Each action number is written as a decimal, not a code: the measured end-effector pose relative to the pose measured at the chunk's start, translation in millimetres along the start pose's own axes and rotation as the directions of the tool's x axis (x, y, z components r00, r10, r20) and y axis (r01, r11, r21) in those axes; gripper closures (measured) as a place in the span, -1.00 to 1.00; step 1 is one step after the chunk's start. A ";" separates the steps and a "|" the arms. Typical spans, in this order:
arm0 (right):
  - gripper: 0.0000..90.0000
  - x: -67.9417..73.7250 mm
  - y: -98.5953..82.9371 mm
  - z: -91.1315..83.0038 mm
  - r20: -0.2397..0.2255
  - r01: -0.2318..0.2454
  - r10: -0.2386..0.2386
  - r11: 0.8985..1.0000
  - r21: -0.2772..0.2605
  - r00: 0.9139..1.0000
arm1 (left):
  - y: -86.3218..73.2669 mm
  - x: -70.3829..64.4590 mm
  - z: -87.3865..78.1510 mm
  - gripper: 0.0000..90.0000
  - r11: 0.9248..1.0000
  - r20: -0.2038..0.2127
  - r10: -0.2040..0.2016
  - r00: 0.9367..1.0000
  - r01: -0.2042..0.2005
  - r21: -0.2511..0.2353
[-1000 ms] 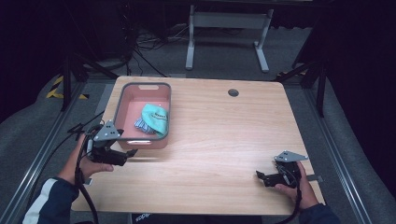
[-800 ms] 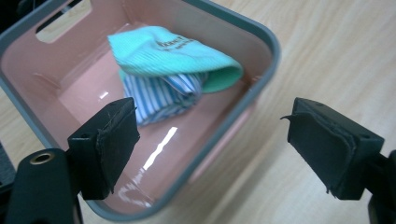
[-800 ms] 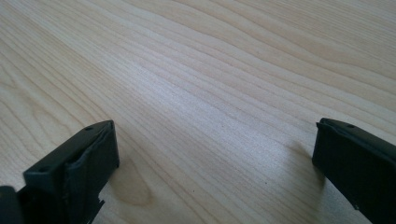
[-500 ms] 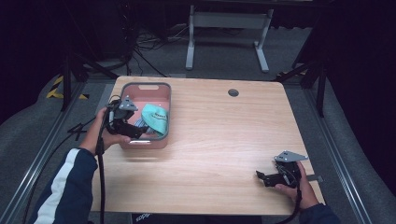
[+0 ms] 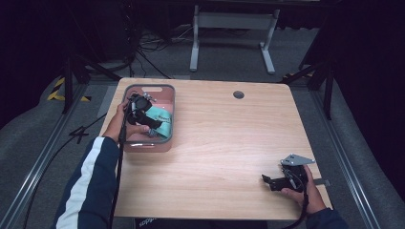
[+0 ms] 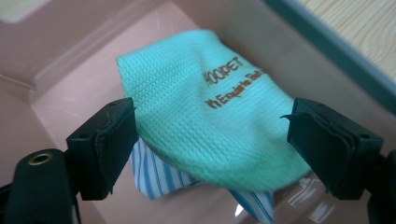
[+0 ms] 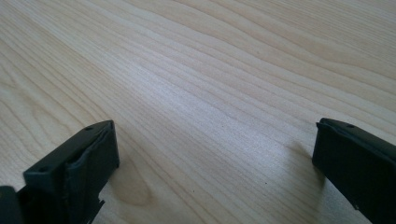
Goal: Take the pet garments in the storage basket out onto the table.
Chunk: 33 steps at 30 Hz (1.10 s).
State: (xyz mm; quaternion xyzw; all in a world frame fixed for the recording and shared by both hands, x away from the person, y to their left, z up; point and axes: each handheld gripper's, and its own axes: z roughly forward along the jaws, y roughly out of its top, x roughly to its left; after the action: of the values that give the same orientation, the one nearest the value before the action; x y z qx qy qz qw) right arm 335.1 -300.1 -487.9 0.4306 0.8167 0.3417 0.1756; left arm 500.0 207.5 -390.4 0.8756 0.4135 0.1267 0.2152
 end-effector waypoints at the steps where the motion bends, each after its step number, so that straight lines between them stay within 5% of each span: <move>1: -0.99 0.0 0.0 0.0 0.000 0.000 0.000 1.000 0.000 1.000 | 1.3 1.9 3.9 -0.64 1.000 -0.008 -0.016 1.000 0.016 0.015; 11: -0.99 0.0 0.0 0.0 0.000 0.000 0.000 1.000 0.000 1.000 | 10.3 7.8 35.4 -0.66 0.991 -0.009 -0.036 0.999 0.037 0.125; 17: -0.99 0.0 0.0 0.0 0.000 0.000 0.000 1.000 0.000 1.000 | 16.1 5.5 56.7 -0.72 0.972 0.004 -0.048 0.999 0.046 0.229; 24: -0.99 0.1 0.0 0.0 0.000 0.000 0.000 1.000 -0.001 1.000 | 11.9 10.8 67.0 -0.80 0.961 0.040 -0.122 0.992 0.108 0.254; 29: -0.99 0.1 0.0 0.0 0.000 0.000 0.000 1.000 0.000 1.000 | 13.4 10.8 66.1 -0.76 0.954 0.036 -0.119 0.992 0.104 0.279; 33: -0.99 0.1 0.0 0.0 0.000 0.000 0.000 1.000 0.000 1.000 | 14.9 11.5 63.2 -0.54 0.957 0.053 -0.107 0.993 0.088 0.276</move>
State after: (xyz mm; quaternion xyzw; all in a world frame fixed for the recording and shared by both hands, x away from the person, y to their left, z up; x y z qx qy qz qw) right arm 335.0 -300.0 -487.9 0.4305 0.8167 0.3418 0.1758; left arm 542.4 190.8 -438.1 0.8792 0.4623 0.0282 0.1120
